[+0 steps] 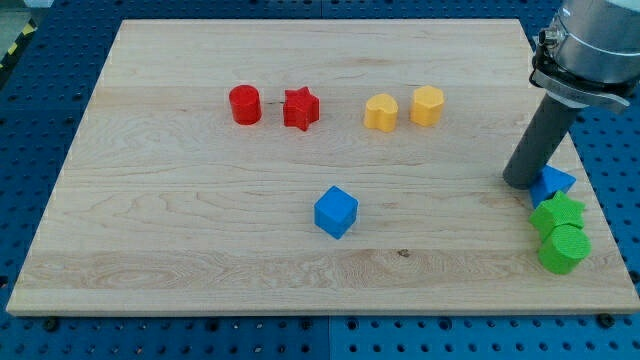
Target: Move the blue cube close to the yellow heart
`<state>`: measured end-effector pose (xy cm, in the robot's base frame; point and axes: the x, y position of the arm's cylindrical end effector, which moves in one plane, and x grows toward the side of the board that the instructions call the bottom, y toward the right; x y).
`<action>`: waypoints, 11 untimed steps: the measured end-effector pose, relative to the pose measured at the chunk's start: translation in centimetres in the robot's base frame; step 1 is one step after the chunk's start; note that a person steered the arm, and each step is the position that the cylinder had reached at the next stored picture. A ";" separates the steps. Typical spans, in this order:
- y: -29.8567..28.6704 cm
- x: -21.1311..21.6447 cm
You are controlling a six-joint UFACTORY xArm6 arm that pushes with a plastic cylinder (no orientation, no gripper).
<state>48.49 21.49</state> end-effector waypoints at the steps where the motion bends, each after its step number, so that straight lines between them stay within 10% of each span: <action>1: 0.0 0.0; 5: -29.7 0.0; 6: -29.2 6.7; 11: -16.7 2.6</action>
